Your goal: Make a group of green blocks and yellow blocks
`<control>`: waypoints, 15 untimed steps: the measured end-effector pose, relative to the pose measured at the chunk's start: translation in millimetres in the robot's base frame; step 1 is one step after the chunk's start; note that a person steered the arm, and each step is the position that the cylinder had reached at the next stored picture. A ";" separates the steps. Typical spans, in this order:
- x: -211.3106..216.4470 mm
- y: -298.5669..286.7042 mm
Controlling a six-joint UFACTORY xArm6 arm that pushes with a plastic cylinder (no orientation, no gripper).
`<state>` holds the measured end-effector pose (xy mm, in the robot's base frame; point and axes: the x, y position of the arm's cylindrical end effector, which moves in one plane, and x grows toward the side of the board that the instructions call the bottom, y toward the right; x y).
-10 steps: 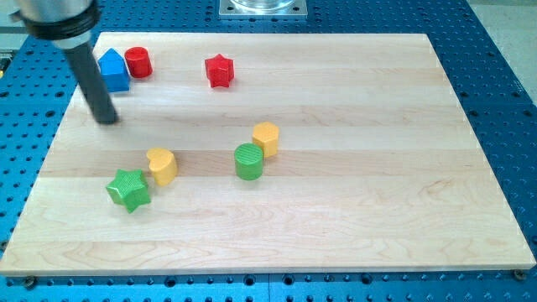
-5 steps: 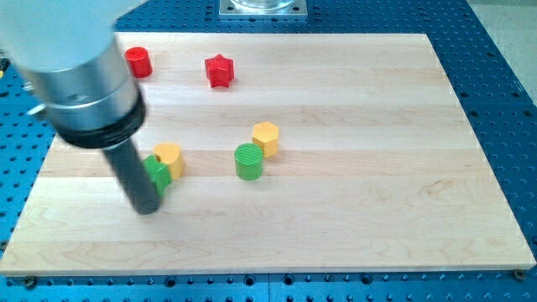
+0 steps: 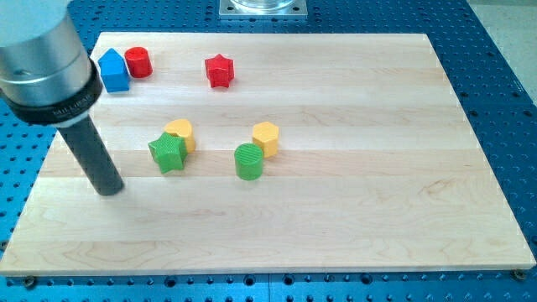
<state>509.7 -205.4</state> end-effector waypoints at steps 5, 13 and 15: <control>-55.2 36.6; -93.6 96.4; -80.6 95.2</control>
<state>429.1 -110.2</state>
